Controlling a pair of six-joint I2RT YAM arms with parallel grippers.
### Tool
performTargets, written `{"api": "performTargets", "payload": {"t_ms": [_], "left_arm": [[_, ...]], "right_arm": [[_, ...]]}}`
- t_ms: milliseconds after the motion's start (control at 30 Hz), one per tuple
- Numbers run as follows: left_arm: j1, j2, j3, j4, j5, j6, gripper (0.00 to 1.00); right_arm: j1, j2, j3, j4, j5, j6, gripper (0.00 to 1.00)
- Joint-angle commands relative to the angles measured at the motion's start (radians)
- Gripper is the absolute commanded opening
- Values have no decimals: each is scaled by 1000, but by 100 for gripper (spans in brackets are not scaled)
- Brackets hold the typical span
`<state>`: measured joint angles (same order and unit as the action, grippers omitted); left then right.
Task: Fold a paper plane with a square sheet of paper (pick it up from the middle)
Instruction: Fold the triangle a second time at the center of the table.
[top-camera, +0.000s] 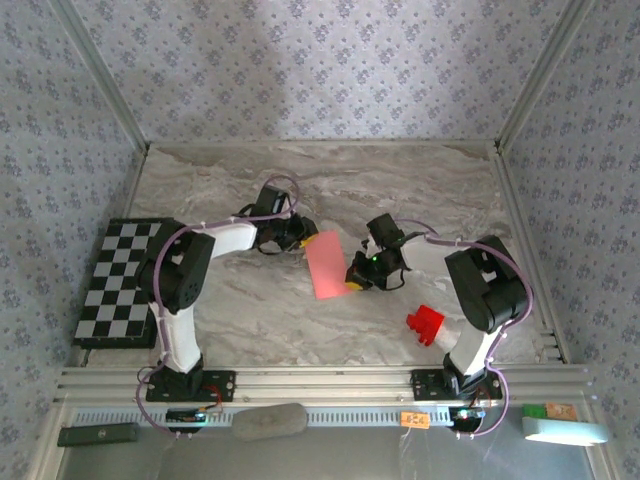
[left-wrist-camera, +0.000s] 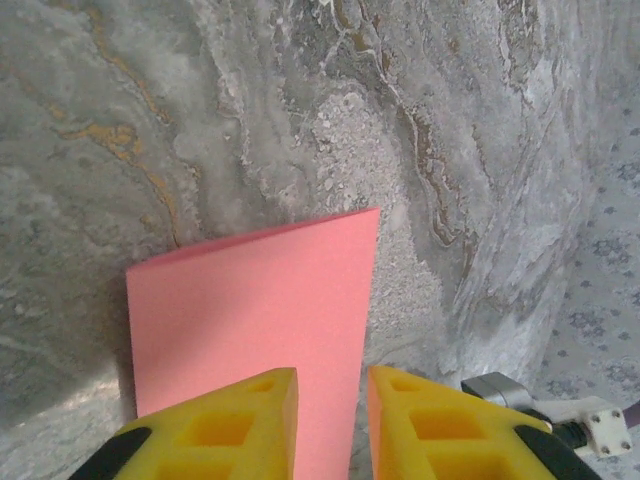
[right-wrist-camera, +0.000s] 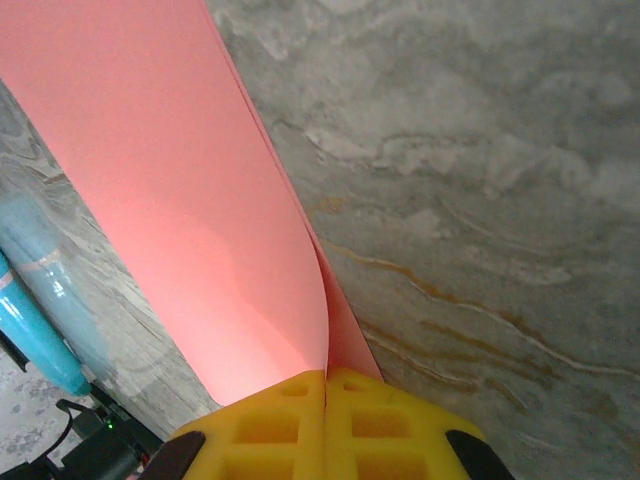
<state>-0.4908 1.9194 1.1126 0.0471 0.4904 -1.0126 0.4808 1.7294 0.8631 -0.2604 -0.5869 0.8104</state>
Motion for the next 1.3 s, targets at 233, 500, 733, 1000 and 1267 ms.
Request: {"api": "performTargets", "payload": {"t_ms": [233,500,733,1000,1267], "left_arm": [[-3,74,35,-107,10,63,20],[-6,105,46,-151,-3,86,19],[-8,118,35,-153,-15,89,18],[-9,131,38,-162,-21,92,17],[-8,133,39,-159,-18,91,17]], "right_arm": [[1,-9,61,-60,24,-14,2],[17,-1,117,-158,61,-13,2],[27,47,228,-295,70,-19,2],[57,64,282,-240,44,-23,2],[76,91,288,-162,38,-7,2]]}}
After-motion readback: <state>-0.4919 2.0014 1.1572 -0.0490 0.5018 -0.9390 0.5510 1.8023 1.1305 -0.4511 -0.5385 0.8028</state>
